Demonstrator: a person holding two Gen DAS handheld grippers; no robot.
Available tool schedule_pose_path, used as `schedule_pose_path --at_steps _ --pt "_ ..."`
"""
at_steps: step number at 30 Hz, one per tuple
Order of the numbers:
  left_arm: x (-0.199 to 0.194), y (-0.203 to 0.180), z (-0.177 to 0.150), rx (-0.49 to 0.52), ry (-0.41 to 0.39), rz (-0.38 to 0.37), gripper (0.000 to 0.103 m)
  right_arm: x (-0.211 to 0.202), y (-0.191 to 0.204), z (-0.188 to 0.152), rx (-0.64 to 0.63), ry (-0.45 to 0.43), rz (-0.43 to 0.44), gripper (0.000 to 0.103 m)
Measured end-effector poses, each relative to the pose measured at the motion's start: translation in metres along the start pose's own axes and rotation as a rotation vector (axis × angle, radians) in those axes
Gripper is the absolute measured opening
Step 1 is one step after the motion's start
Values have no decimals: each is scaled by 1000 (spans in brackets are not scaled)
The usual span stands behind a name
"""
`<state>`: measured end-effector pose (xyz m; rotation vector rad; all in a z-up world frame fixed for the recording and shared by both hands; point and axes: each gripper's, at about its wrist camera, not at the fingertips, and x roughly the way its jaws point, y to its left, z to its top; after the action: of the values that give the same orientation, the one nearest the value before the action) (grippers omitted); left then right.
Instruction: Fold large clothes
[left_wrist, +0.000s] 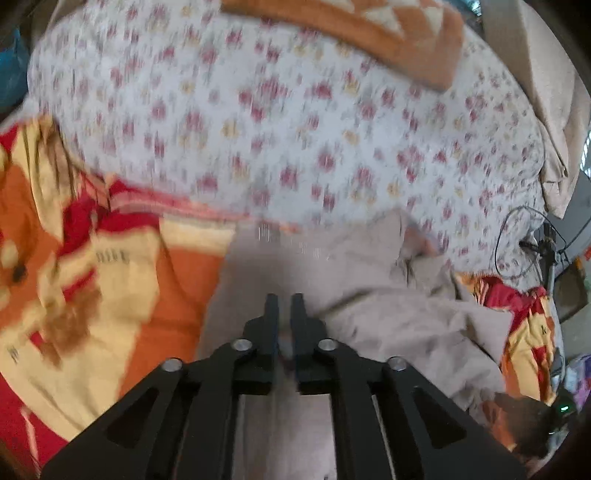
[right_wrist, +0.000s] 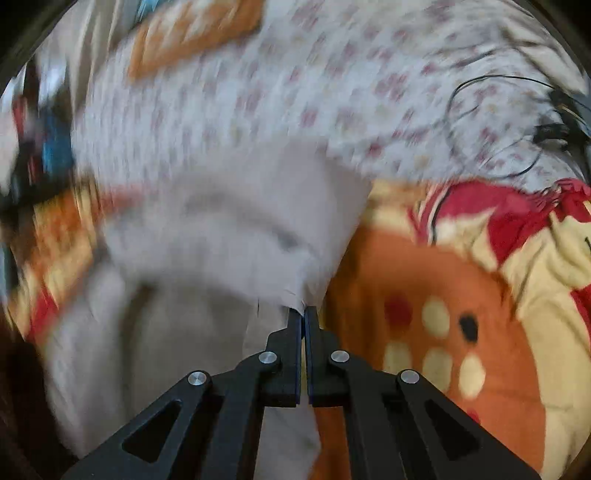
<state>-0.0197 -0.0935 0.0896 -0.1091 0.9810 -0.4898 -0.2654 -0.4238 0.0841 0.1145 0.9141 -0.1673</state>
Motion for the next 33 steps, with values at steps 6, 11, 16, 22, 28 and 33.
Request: schedule_pose_path --at_steps 6,11,16,22,28,33 --pt "9 15 -34 -108 55 -123 73 -15 -26 -5 175 -46 59 9" --pt "22 2 -43 -123 84 -132 81 -28 -27 2 175 -76 52 45" --pt "46 -20 -45 -82 138 -94 63 -26 -24 3 203 -86 83 45" --pt "13 -55 -26 50 52 -76 12 -32 -33 0 239 -118 80 51" --pt "-35 -65 24 74 -83 -64 5 -25 -64 24 344 -172 81 81" --pt "-23 -42 31 39 -52 2 1 32 -88 65 491 -91 211 83"
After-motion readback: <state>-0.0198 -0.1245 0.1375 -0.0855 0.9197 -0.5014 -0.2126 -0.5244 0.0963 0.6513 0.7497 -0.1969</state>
